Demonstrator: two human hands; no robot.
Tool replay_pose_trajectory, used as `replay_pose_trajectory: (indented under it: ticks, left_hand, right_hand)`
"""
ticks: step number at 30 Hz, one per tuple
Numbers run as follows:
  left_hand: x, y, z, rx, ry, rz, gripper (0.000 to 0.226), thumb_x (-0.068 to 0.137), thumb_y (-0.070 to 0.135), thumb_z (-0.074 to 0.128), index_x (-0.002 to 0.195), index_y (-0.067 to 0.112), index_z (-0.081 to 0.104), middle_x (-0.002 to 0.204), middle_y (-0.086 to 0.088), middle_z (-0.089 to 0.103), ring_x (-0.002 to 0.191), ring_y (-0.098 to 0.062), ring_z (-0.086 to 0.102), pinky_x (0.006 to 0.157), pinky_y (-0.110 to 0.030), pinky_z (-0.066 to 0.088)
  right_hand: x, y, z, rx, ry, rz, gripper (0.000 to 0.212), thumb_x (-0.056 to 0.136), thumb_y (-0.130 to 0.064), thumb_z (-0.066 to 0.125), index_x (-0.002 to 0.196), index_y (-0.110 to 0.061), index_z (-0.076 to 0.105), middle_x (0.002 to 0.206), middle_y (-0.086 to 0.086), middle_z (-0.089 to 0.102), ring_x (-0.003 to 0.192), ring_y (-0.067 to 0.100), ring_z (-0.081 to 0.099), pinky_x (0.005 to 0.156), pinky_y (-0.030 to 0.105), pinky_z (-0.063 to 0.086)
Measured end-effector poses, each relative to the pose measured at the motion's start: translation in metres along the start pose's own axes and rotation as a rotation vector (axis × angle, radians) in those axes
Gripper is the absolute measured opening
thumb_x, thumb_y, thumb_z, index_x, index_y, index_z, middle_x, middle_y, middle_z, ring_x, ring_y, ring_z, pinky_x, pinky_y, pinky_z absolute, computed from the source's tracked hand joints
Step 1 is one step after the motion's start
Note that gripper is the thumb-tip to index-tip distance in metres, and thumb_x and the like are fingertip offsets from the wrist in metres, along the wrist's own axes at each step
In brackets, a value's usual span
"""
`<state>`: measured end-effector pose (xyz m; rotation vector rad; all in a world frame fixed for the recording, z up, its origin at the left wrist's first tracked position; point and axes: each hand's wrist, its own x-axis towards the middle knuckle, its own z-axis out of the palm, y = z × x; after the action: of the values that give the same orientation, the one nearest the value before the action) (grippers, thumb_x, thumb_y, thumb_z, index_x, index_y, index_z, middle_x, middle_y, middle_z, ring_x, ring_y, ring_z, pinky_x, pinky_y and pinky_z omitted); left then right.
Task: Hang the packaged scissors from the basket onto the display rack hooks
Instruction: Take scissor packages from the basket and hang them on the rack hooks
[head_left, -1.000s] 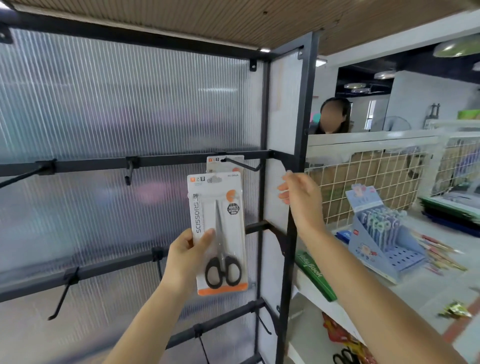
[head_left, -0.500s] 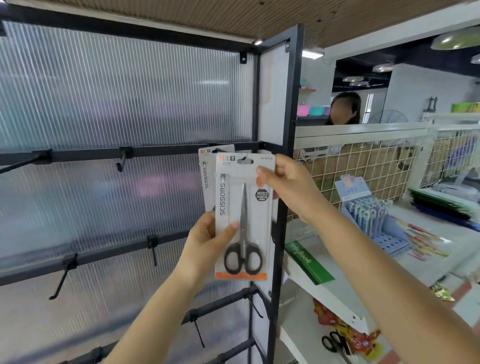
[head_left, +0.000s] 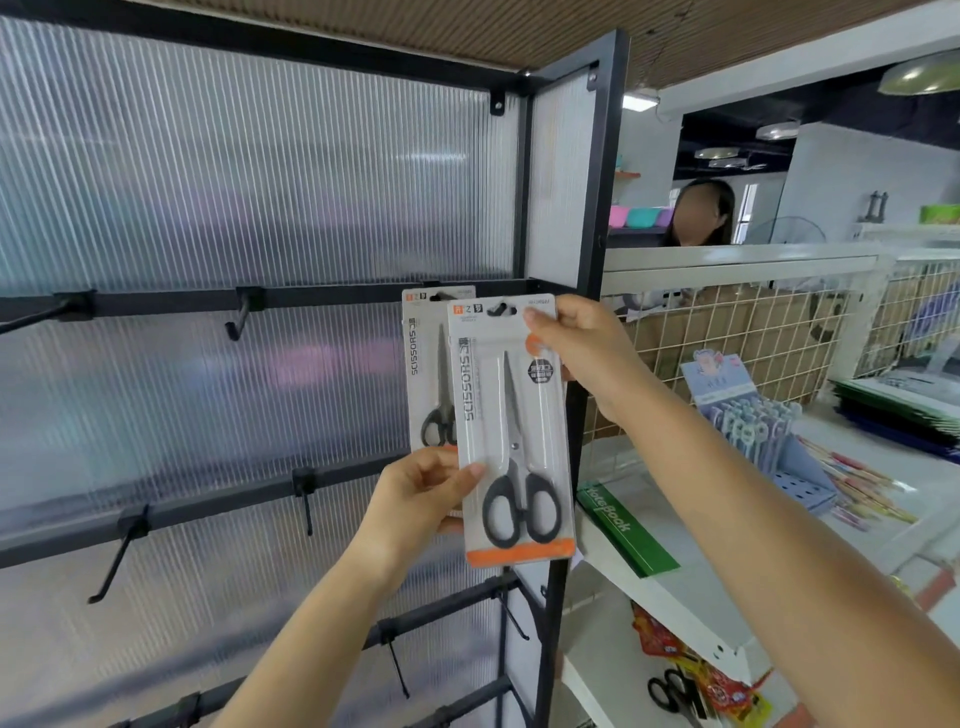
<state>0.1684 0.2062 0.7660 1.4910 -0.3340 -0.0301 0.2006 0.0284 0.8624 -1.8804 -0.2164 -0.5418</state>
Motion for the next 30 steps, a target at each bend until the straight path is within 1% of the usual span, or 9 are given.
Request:
replay_pose_trajectory:
  ticks: [2, 5, 10, 13, 16, 20, 24, 27, 30]
  left_hand:
    - [0.002, -0.003, 0.000, -0.009, 0.002, -0.009, 0.009, 0.087, 0.008, 0.060, 0.088, -0.001, 0.063, 0.068, -0.001, 0.071, 0.060, -0.010, 0.068, 0.053, -0.020, 0.054]
    - [0.008, -0.007, -0.001, 0.007, 0.020, -0.010, 0.011, 0.087, 0.008, 0.061, 0.089, -0.002, 0.063, 0.073, -0.006, 0.070, 0.062, -0.011, 0.068, 0.054, -0.022, 0.055]
    - [0.023, -0.012, -0.003, 0.030, 0.056, -0.014, 0.006, 0.089, 0.008, 0.059, 0.086, 0.004, 0.064, 0.071, -0.003, 0.071, 0.063, -0.011, 0.069, 0.054, -0.019, 0.054]
    - [0.040, -0.017, -0.008, 0.061, 0.109, -0.021, 0.007, 0.089, 0.010, 0.061, 0.083, 0.007, 0.063, 0.077, -0.010, 0.068, 0.069, -0.017, 0.067, 0.064, -0.032, 0.059]
    - [0.060, -0.022, -0.015, 0.115, 0.145, -0.017, 0.009, 0.089, 0.014, 0.062, 0.081, 0.008, 0.062, 0.083, -0.018, 0.065, 0.078, -0.027, 0.064, 0.078, -0.047, 0.055]
    - [0.086, -0.030, -0.023, 0.189, 0.192, -0.001, 0.009, 0.088, 0.020, 0.064, 0.081, 0.015, 0.062, 0.085, -0.015, 0.068, 0.084, -0.032, 0.066, 0.083, -0.049, 0.054]
    - [0.108, -0.037, -0.032, 0.247, 0.204, -0.003, 0.008, 0.088, 0.025, 0.064, 0.081, 0.020, 0.062, 0.091, -0.010, 0.070, 0.090, -0.028, 0.067, 0.088, -0.048, 0.052]
    - [0.119, -0.040, -0.039, 0.269, 0.222, 0.006, 0.008, 0.088, 0.025, 0.063, 0.081, 0.021, 0.061, 0.090, -0.008, 0.070, 0.089, -0.026, 0.067, 0.089, -0.046, 0.052]
    - [0.126, -0.044, -0.043, 0.276, 0.235, 0.019, 0.008, 0.088, 0.025, 0.063, 0.083, 0.020, 0.061, 0.089, -0.004, 0.069, 0.088, -0.023, 0.066, 0.087, -0.039, 0.053]
  right_hand:
    - [0.002, 0.003, 0.002, 0.005, -0.003, 0.010, 0.013, 0.095, -0.025, 0.054, 0.085, -0.021, 0.061, 0.070, -0.005, 0.063, 0.055, -0.011, 0.056, 0.048, 0.011, 0.042]
    - [0.007, 0.007, 0.004, 0.001, -0.010, 0.036, 0.014, 0.095, -0.026, 0.054, 0.083, -0.023, 0.060, 0.071, -0.006, 0.062, 0.057, -0.011, 0.057, 0.049, 0.009, 0.044]
    - [0.023, 0.013, 0.013, -0.018, 0.000, 0.056, 0.019, 0.096, -0.028, 0.053, 0.098, -0.012, 0.063, 0.071, -0.006, 0.062, 0.065, -0.002, 0.056, 0.057, 0.013, 0.044]
    - [0.036, 0.017, 0.022, -0.022, -0.001, 0.068, 0.021, 0.096, -0.027, 0.052, 0.104, -0.011, 0.062, 0.073, -0.006, 0.061, 0.068, 0.003, 0.055, 0.063, 0.017, 0.043]
    - [0.051, 0.021, 0.032, -0.038, -0.001, 0.093, 0.024, 0.095, -0.024, 0.053, 0.108, -0.006, 0.062, 0.075, -0.004, 0.063, 0.077, 0.013, 0.055, 0.069, 0.029, 0.046]
    - [0.070, 0.029, 0.044, -0.024, 0.007, 0.127, 0.016, 0.092, -0.020, 0.058, 0.102, -0.008, 0.063, 0.079, -0.001, 0.065, 0.082, 0.021, 0.058, 0.083, 0.048, 0.052]
    - [0.084, 0.037, 0.052, -0.010, 0.004, 0.106, 0.020, 0.094, -0.028, 0.057, 0.095, -0.009, 0.061, 0.073, -0.002, 0.063, 0.079, 0.019, 0.057, 0.073, 0.038, 0.048]
    - [0.091, 0.040, 0.056, -0.012, -0.017, 0.092, 0.027, 0.094, -0.035, 0.055, 0.088, -0.009, 0.056, 0.073, 0.000, 0.063, 0.077, 0.020, 0.052, 0.071, 0.035, 0.043]
    - [0.095, 0.042, 0.059, -0.029, -0.035, 0.067, 0.026, 0.095, -0.034, 0.053, 0.080, -0.013, 0.050, 0.074, 0.000, 0.062, 0.078, 0.019, 0.051, 0.072, 0.035, 0.042]
